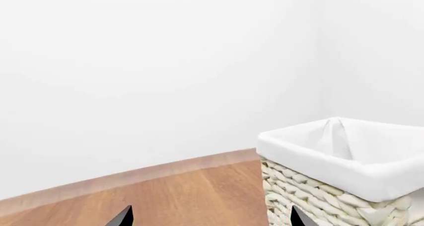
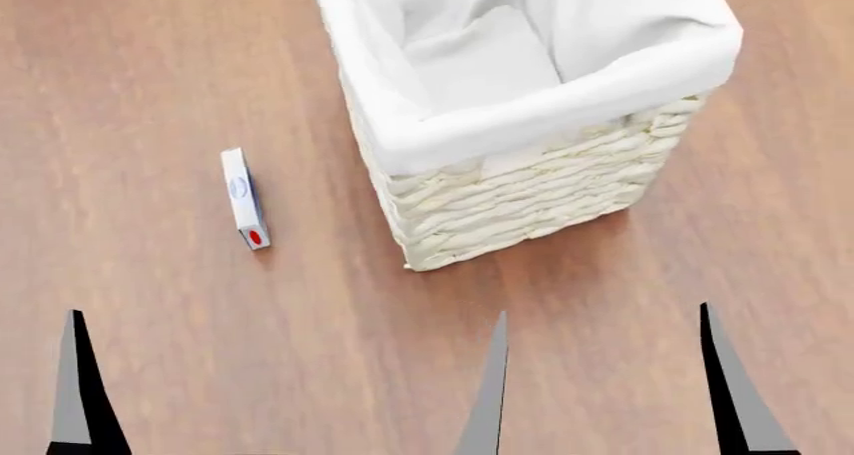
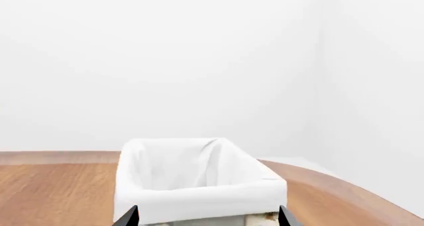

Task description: Pick up the alphabet soup and the cream cheese box, and put them in the basket.

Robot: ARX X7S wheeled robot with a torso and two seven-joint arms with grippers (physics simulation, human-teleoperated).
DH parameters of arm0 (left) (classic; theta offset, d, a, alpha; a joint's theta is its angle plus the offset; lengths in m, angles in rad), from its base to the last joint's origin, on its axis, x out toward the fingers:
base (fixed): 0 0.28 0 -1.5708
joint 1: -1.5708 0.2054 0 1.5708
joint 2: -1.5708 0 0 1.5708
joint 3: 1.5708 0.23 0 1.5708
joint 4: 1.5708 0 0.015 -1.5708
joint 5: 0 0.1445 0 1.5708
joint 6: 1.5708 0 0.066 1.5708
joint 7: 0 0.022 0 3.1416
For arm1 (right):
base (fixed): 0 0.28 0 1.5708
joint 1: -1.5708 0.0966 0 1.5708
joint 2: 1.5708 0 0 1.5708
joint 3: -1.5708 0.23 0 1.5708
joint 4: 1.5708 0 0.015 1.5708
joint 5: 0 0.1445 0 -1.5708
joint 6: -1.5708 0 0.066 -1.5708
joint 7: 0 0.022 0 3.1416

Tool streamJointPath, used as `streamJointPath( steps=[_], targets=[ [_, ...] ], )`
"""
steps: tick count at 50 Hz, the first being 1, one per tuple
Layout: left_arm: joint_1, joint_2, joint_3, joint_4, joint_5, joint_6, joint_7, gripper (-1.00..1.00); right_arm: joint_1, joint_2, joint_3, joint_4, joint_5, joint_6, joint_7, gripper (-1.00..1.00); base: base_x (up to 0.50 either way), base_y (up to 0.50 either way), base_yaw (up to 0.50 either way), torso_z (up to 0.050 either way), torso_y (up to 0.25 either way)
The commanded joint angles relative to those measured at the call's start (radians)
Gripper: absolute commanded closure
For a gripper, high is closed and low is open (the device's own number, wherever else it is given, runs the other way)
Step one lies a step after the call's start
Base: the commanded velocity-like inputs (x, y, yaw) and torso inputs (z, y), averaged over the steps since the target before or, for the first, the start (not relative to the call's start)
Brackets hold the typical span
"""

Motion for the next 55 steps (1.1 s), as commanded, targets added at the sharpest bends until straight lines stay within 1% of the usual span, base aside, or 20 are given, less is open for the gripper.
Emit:
streamJointPath(
  steps=[1, 6, 18, 30, 32, 36, 40, 43, 46, 50, 55],
  targets=[
    [-0.001, -0.003, 0.003, 0.001, -0.001, -0.001, -0.004, -1.00, -0.011, 0.006, -0.007, 0.010, -0.006, -0.021, 0.004, -1.00, 0.00, 0.00, -0.22, 0.000, 0.000],
    [0.002, -0.005, 0.003, 0.003, 0.000, 0.001, -0.007, -1.00, 0.001, 0.007, -0.008, -0.010, 0.002, 0.009, 0.002, -1.00, 0.00, 0.00, -0.22, 0.000, 0.000],
    [0.002, -0.008, 0.004, 0.000, -0.004, 0.006, -0.011, -1.00, -0.007, 0.016, -0.017, -0.010, -0.003, -0.014, 0.001, -1.00, 0.00, 0.00, -0.21, 0.000, 0.000],
    [0.003, -0.011, 0.005, -0.009, -0.010, 0.013, -0.015, -1.00, -0.022, 0.029, -0.023, -0.027, -0.024, 0.016, 0.005, -1.00, 0.00, 0.00, 0.00, 0.000, 0.000],
    [0.002, -0.012, 0.006, -0.007, -0.008, 0.012, -0.015, -1.00, -0.023, 0.026, -0.010, -0.033, -0.005, 0.027, 0.011, -1.00, 0.00, 0.00, 0.00, 0.000, 0.000],
    [0.001, -0.015, 0.004, -0.011, -0.014, 0.013, -0.016, -1.00, -0.043, 0.034, -0.012, -0.039, 0.001, 0.028, 0.008, -1.00, 0.00, 0.00, 0.00, 0.000, 0.000],
    [0.001, -0.015, 0.007, -0.025, -0.011, 0.020, -0.018, -1.00, -0.052, 0.040, -0.004, -0.070, 0.019, 0.073, 0.011, -1.00, 0.00, 0.00, 0.00, 0.000, 0.000],
    [0.005, -0.017, 0.003, -0.034, -0.016, 0.028, -0.020, -1.00, -0.080, 0.048, -0.008, -0.069, 0.015, 0.059, 0.012, -1.00, 0.00, 0.00, 0.00, 0.000, 0.000],
    [0.006, -0.017, 0.005, -0.031, -0.016, 0.025, -0.022, -1.00, -0.095, 0.054, -0.005, -0.097, 0.024, 0.097, 0.014, -1.00, 0.00, 0.00, 0.00, 0.000, 0.000],
    [0.002, -0.013, 0.016, -0.061, -0.011, 0.041, -0.019, -1.00, -0.143, 0.061, -0.020, -0.095, -0.002, 0.076, 0.023, -1.00, 0.00, 0.00, 0.00, 0.000, 0.000],
    [0.003, -0.010, 0.020, -0.088, -0.015, 0.054, -0.022, -1.00, -0.166, 0.062, -0.018, -0.133, 0.040, 0.156, 0.024, -1.00, 0.00, 0.00, 0.00, 0.000, 0.000]
  ],
)
